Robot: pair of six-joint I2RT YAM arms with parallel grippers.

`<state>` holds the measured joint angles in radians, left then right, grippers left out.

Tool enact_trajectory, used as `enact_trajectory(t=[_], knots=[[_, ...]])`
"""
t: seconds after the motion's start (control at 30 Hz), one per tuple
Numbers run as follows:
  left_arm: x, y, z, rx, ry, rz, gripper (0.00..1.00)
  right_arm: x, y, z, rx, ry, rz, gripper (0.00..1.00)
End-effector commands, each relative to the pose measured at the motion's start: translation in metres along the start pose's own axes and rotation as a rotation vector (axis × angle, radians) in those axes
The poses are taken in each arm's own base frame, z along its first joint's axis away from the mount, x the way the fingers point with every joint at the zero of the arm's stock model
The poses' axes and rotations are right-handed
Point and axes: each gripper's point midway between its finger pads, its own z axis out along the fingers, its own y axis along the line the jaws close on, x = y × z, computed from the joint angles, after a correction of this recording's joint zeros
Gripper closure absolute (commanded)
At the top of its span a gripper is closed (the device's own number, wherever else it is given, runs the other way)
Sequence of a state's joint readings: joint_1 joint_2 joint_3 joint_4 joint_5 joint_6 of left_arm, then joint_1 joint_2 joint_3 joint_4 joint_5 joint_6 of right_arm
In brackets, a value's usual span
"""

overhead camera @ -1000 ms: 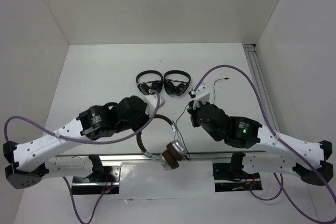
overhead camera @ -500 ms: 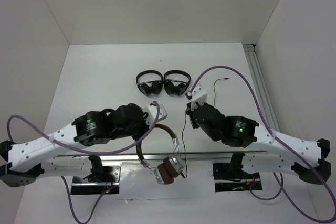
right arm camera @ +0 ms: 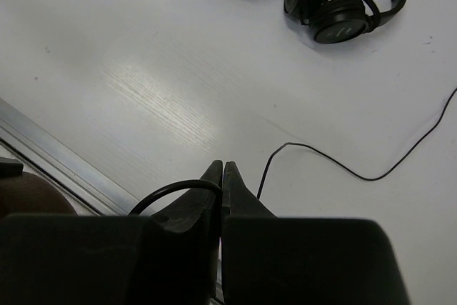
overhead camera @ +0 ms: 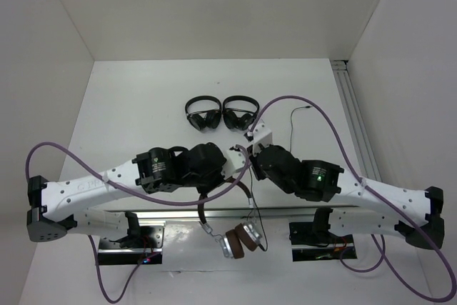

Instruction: Wrap the headphones

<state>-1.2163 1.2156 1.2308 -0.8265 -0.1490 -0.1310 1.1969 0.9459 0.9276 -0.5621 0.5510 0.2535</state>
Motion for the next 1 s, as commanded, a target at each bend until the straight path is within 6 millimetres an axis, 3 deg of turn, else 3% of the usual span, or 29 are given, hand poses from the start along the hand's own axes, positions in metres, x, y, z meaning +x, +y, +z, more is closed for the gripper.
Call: enact_trajectory(t=[0.0,0.23,0.37,0.67,0.83,0.97], knots=[[-0.042,-0.020,-0.020,0.115,-0.156,-0.010,1.00,-0.010,0.022,0.008,-0.060,-0.047,0.025,1.00],[-0.055,-0.014,-0.025,0.085,-0.213,-0.019,1.00,0.000,0.041,0.013,-0.077,-0.033,-0.011,1.00],[-0.064,0.003,-0.041,0.002,-0.294,-0.048,1.00,0.005,0.042,0.014,-0.074,-0.027,-0.013,1.00],[-0.082,0.013,-0.098,-0.009,-0.522,-0.094,1.00,0.010,0.044,0.014,-0.095,-0.032,0.005,1.00],[-0.085,0.017,-0.108,-0.020,-0.557,-0.125,1.00,0.010,0.047,0.015,-0.107,-0.039,0.001,1.00],[-0.086,0.035,-0.112,-0.113,-0.572,-0.191,1.00,0.006,0.056,0.015,-0.162,-0.078,0.006,0.98]])
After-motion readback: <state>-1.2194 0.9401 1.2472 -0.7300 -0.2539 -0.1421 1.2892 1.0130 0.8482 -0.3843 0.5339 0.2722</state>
